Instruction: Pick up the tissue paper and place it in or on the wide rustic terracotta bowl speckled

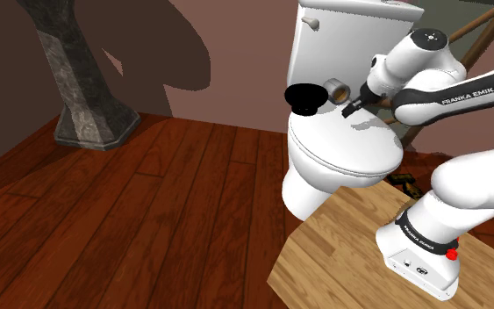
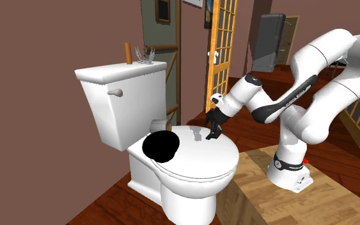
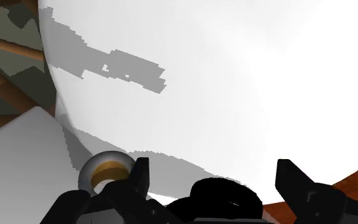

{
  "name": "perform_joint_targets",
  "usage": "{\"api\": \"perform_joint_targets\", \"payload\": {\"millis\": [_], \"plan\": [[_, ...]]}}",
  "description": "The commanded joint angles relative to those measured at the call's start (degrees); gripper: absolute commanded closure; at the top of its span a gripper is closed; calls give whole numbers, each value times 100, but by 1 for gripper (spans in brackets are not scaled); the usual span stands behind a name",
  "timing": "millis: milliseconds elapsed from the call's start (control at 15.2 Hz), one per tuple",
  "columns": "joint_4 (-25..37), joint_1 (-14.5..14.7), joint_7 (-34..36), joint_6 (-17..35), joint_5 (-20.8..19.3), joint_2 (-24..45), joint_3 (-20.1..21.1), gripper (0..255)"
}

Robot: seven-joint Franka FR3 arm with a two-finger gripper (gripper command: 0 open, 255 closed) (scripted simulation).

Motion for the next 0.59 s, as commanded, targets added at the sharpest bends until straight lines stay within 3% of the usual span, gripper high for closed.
{"api": "perform_joint_targets", "payload": {"millis": [0,66,132,198,264,330,396,528], "plan": [[58,-938,499,1055,-868,565,380,0],[164,-1663,944,1572,-1433,854,833,0],[333,-2722,1577,2130,-2140,1104,1607,0],[583,-4448,2459,2844,-2966,1180,3033,0],[712,-6590,2738,3850,-2881,760,4963,0],[811,-8014,2831,4749,-2555,162,6228,0],[737,-8515,2035,5064,-1558,115,6804,0],[853,-9638,1342,5787,-429,-153,7940,0]]}}
